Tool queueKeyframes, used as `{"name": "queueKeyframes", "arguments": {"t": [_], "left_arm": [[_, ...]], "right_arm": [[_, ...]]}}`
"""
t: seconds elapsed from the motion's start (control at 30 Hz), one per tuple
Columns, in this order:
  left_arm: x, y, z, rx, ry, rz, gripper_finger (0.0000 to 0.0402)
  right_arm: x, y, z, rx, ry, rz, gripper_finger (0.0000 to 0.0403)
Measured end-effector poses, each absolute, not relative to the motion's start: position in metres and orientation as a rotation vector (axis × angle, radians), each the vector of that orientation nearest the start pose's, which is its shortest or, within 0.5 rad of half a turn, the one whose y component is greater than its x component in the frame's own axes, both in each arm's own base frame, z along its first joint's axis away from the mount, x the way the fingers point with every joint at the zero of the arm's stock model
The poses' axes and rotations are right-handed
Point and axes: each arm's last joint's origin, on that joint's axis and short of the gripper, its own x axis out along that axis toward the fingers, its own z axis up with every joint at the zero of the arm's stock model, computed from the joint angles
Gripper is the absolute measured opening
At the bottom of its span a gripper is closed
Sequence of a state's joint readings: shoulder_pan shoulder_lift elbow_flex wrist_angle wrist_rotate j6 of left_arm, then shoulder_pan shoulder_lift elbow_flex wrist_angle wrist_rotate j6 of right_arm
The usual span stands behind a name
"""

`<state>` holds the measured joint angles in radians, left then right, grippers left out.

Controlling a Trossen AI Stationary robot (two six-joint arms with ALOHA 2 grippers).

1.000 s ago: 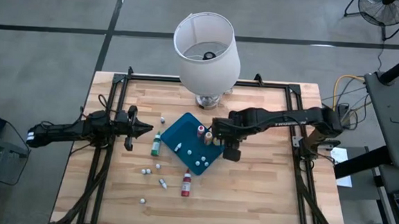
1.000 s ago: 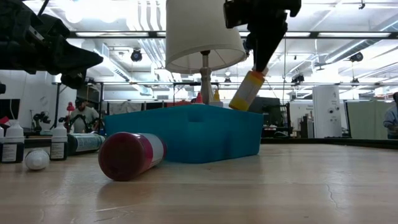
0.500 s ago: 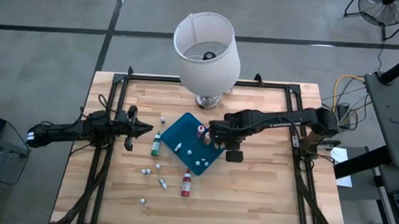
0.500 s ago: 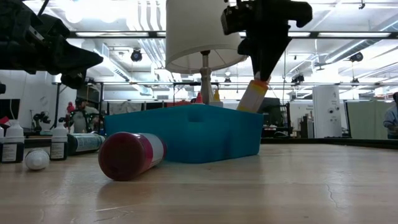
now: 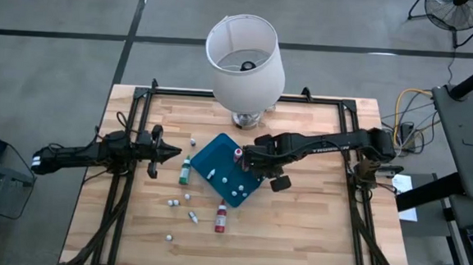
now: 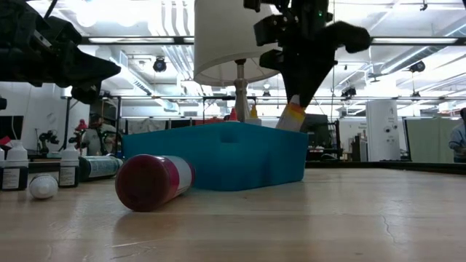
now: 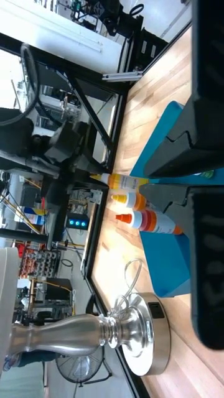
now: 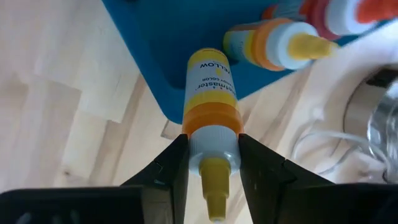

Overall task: Pick & Place food coloring
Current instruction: Put the large yellow food coloring bottle into the blue container

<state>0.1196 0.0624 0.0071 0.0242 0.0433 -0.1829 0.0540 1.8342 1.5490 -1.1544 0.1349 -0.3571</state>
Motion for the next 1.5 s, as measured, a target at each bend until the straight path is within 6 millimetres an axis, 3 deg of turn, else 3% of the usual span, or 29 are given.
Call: {"name": "queueKeyframes", "arguments": {"t": [0.7,0.97,1.5], "left_arm": [[0.101,0.011,0.163,-0.185,0.024,0.079,0.0000],[0.101,0.011,0.163,-0.185,0.024,0.079,0.0000],[0.101,0.011,0.163,-0.185,0.024,0.079,0.0000]], "right_arm": [[0.357,0.012,0.245,-0.671,1.457,0.260,0.0105],[0.358,0.013,0.258,-0.749,1.444,0.334,0.0105],[0.353,0.021,0.261,-0.757,1.470,0.415,0.0105]]}}
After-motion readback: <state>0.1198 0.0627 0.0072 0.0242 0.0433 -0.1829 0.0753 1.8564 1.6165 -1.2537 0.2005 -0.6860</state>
